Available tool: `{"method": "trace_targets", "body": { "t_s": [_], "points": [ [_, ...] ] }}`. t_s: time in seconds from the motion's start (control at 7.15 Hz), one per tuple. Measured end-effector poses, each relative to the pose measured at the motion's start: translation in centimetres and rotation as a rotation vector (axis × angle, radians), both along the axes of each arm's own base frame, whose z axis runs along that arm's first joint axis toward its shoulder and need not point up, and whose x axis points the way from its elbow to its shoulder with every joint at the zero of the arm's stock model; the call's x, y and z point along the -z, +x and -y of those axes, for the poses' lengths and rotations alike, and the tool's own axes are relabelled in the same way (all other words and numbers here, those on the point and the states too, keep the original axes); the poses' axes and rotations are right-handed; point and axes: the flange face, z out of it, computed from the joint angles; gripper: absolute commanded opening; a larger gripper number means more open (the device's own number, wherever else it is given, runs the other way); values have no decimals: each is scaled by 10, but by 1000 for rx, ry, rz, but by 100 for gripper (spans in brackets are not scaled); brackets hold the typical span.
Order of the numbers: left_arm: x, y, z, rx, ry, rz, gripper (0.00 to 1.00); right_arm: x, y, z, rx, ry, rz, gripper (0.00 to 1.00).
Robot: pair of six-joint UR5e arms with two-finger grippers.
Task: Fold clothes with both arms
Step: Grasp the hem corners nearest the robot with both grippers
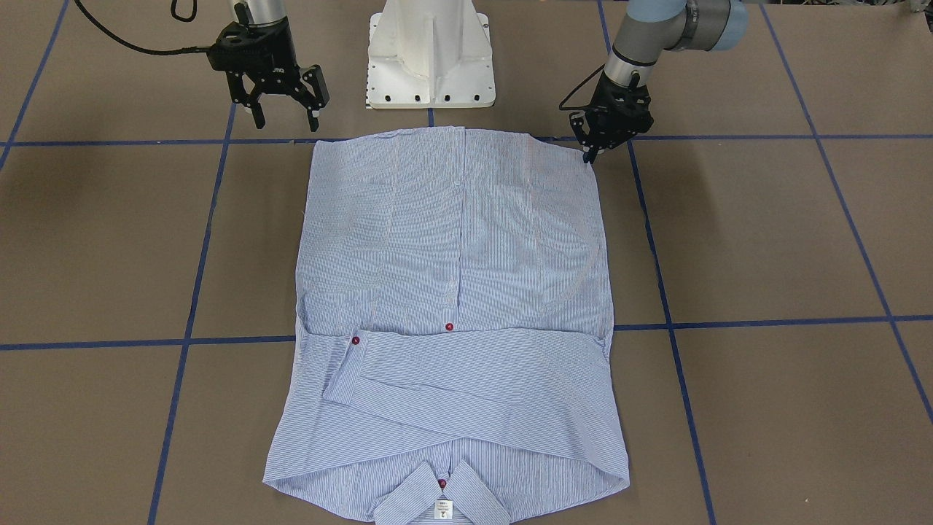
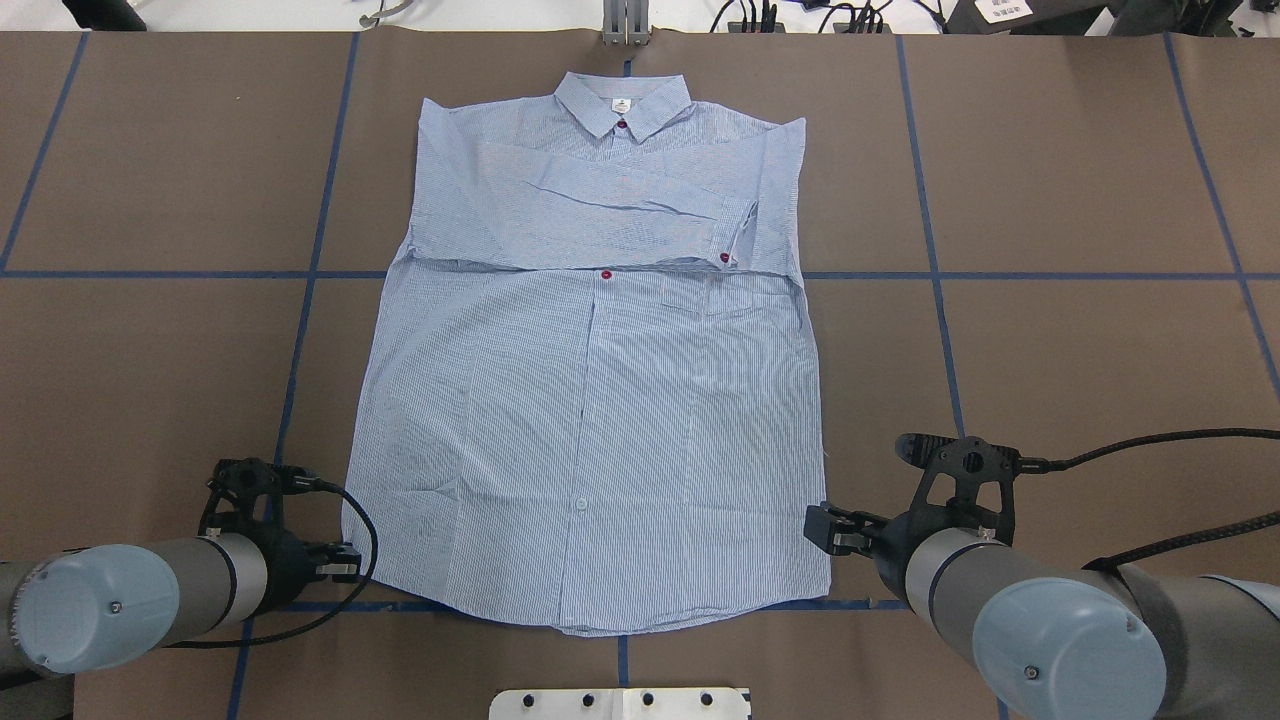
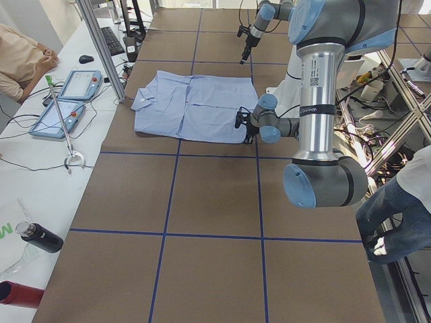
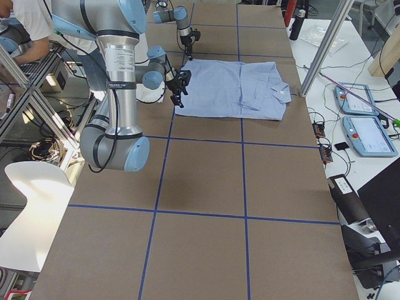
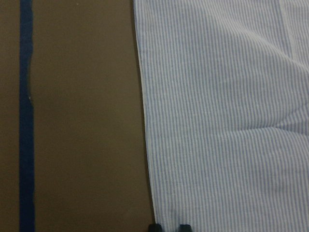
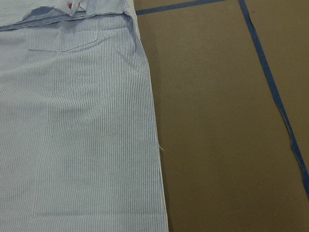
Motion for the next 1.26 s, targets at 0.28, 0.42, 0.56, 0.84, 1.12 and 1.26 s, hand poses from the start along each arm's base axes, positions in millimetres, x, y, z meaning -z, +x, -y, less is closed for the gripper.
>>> {"method": "trace_targets", "body": {
  "t_s": [0.28, 0.42, 0.56, 0.84, 1.12, 1.26],
  "points": [
    [3, 1, 0, 22, -24, -14, 0, -7, -6, -6, -15, -10, -5, 94],
    [5, 1, 0, 27, -30, -20, 0, -13, -14, -13, -35, -31, -4, 79],
    [7, 1, -1, 29, -33, -26, 0, -19, -24, -23, -58, -53, 0, 69],
    [15, -1, -3, 24, -34, -43, 0, -37, -53, -49, -98, -102, -3, 58],
    [22, -3, -6, 21, -37, -58, 0, -45, -79, -61, -111, -103, -18, 51],
    [25, -3, -9, 21, -45, -66, 0, -46, -88, -63, -113, -102, -21, 50]
  ]
}}
